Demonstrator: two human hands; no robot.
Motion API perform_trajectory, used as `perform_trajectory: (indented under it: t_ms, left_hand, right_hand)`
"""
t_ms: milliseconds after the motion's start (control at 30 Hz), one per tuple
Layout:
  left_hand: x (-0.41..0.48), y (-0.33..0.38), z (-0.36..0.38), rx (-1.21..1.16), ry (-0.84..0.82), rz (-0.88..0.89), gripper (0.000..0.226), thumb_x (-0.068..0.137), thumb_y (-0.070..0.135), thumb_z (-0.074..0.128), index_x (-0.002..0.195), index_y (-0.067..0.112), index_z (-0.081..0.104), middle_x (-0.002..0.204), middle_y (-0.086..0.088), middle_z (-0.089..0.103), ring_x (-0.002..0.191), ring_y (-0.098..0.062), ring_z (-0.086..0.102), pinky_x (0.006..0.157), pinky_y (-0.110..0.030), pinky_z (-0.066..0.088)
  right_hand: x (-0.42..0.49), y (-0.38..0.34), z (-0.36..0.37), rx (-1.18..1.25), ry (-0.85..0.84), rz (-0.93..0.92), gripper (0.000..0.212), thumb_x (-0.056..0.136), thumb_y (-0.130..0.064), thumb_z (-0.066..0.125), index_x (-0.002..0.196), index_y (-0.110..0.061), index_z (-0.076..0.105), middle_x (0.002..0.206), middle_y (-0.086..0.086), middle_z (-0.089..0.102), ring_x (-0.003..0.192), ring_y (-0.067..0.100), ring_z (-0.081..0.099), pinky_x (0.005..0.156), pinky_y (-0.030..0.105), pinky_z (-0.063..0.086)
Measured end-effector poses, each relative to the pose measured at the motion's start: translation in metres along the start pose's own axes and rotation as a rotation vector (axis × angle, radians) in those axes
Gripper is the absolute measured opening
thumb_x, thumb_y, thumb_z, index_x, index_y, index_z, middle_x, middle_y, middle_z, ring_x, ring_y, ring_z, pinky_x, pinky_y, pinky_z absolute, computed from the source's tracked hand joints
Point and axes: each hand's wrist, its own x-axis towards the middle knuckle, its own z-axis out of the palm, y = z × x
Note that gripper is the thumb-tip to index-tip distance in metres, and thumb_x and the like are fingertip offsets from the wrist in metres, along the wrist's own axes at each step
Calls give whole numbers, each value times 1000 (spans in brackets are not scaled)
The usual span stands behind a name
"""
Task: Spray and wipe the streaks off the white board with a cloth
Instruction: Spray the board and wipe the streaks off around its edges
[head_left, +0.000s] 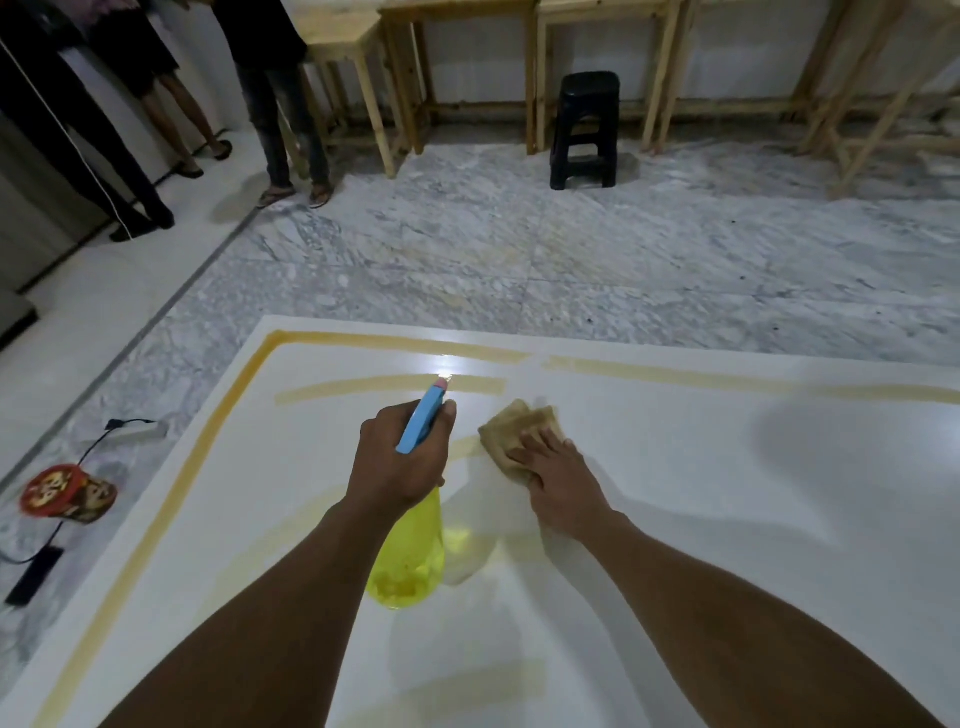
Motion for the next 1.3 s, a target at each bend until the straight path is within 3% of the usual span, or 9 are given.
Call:
perform_trajectory:
  t_ms: [233, 667, 800, 867, 933, 1033, 1100, 1200, 1300]
  left_hand:
    - [-68, -7, -11, -26, 5, 8, 25, 103, 36, 62, 94, 15, 72, 89, -28, 72, 52, -26, 70, 45, -19, 55]
    - [-239, -69, -52, -82, 33, -81, 24, 102, 36, 62, 91, 16, 71, 89, -27, 73, 56, -25, 72, 47, -21, 57]
    - [-265, -74, -57, -131, 31, -116, 26, 102, 34, 63, 91, 14, 74, 77, -23, 70, 60, -35, 72, 44, -14, 49]
    - [-266, -72, -58, -147, 30, -113, 29, 103, 35, 63, 94, 9, 73, 79, -26, 69, 62, -37, 73, 44, -13, 49]
    - [-259, -70, -58, -157, 42, -100, 24, 103, 34, 62, 91, 17, 72, 83, -27, 71, 60, -36, 72, 45, -15, 50]
    - [-237, -61, -59, -148, 59, -89, 33, 103, 37, 62, 100, 7, 75, 83, -26, 71, 58, -33, 72, 50, -25, 57]
    - [-216, -52, -61, -139, 90, -71, 36, 102, 36, 62, 96, 3, 74, 83, -25, 72, 66, -36, 72, 63, -40, 62]
    - [-173, -35, -67, -118, 111, -38, 32, 103, 34, 61, 90, 8, 74, 83, -20, 76, 53, -26, 72, 63, -36, 64]
    - [-129, -22, -71, -113, 125, -42, 27, 102, 37, 61, 88, 16, 70, 85, -19, 75, 47, -23, 71, 60, -36, 65]
  right_hand:
    - [-108, -40, 38, 5, -15, -24, 57, 92, -4, 40, 141, -31, 51, 161, -8, 26, 152, 16, 9, 121, 37, 2]
    - [-305, -106, 112, 25, 32, -96, 62, 85, 5, 45, 135, -29, 58, 156, -9, 34, 145, 7, 8, 116, 32, 4]
    - [-324, -118, 114, -48, 6, -101, 55, 83, 2, 48, 128, -25, 65, 149, -1, 48, 144, 23, 35, 115, 43, 31]
    - [-314, -130, 95, -24, -18, -43, 46, 85, -4, 49, 124, -23, 66, 135, 4, 62, 127, 28, 55, 98, 36, 49]
    - [-294, -145, 69, 165, -89, 132, 37, 87, -12, 48, 112, -28, 71, 110, -1, 71, 100, 24, 66, 83, 31, 53]
    - [-243, -154, 33, 984, -159, 606, 25, 83, -24, 60, 101, -15, 75, 98, 11, 73, 86, 32, 70, 77, 46, 59]
    - [-210, -150, 10, 1394, -247, 784, 34, 84, -26, 65, 106, 0, 71, 95, 21, 69, 76, 36, 67, 63, 41, 55]
    - [-148, -136, -17, 1446, -274, 767, 37, 87, -28, 64, 112, -1, 69, 91, 20, 67, 69, 30, 64, 64, 35, 47]
    - [-81, -129, -39, 1242, -98, 742, 31, 88, -17, 63, 116, -4, 64, 92, 19, 67, 63, 24, 66, 53, 28, 51]
